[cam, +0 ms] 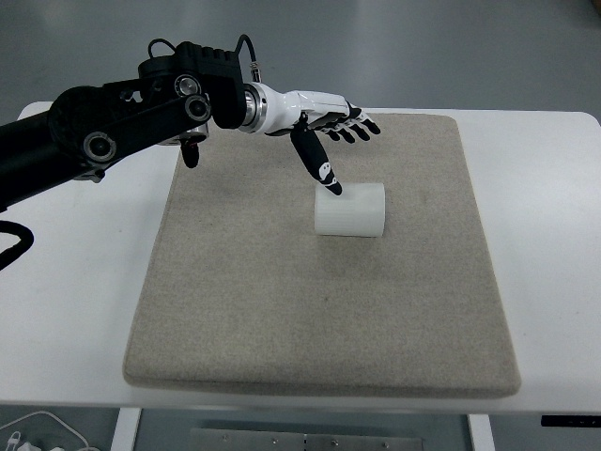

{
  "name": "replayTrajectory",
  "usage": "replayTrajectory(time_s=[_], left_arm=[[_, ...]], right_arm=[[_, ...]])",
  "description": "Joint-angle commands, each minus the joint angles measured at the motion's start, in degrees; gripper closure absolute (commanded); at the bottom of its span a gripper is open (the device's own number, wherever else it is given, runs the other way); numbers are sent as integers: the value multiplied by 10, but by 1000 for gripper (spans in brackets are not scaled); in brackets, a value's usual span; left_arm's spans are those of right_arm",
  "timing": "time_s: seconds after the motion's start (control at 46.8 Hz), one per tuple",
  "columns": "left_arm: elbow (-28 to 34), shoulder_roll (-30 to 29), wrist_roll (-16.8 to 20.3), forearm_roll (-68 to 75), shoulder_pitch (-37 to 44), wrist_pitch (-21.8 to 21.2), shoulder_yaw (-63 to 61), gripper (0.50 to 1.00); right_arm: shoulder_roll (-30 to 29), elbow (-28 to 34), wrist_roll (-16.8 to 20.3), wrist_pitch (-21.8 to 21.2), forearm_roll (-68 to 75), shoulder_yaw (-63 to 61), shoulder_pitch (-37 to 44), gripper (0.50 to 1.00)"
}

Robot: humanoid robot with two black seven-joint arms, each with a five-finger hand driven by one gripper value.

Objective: Flip white cup upright
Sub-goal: 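Swing the left hand over the pad toward the lying white cup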

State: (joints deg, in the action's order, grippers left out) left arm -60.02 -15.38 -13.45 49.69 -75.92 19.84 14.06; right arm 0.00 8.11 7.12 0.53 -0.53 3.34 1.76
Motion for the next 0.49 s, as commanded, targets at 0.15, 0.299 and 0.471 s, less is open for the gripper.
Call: replayTrajectory(time_s=[0.15, 0.299, 0.471], left_arm=[[-1, 11, -2, 69, 2, 2, -24, 510], [-1, 12, -2, 90, 1, -1, -32, 510], [2, 32, -3, 131, 8, -21, -31, 508]], right_arm=[[0, 0, 0, 0, 0, 0, 0, 570], [0, 0, 0, 0, 0, 0, 0, 570], [0, 0, 0, 0, 0, 0, -1, 570]])
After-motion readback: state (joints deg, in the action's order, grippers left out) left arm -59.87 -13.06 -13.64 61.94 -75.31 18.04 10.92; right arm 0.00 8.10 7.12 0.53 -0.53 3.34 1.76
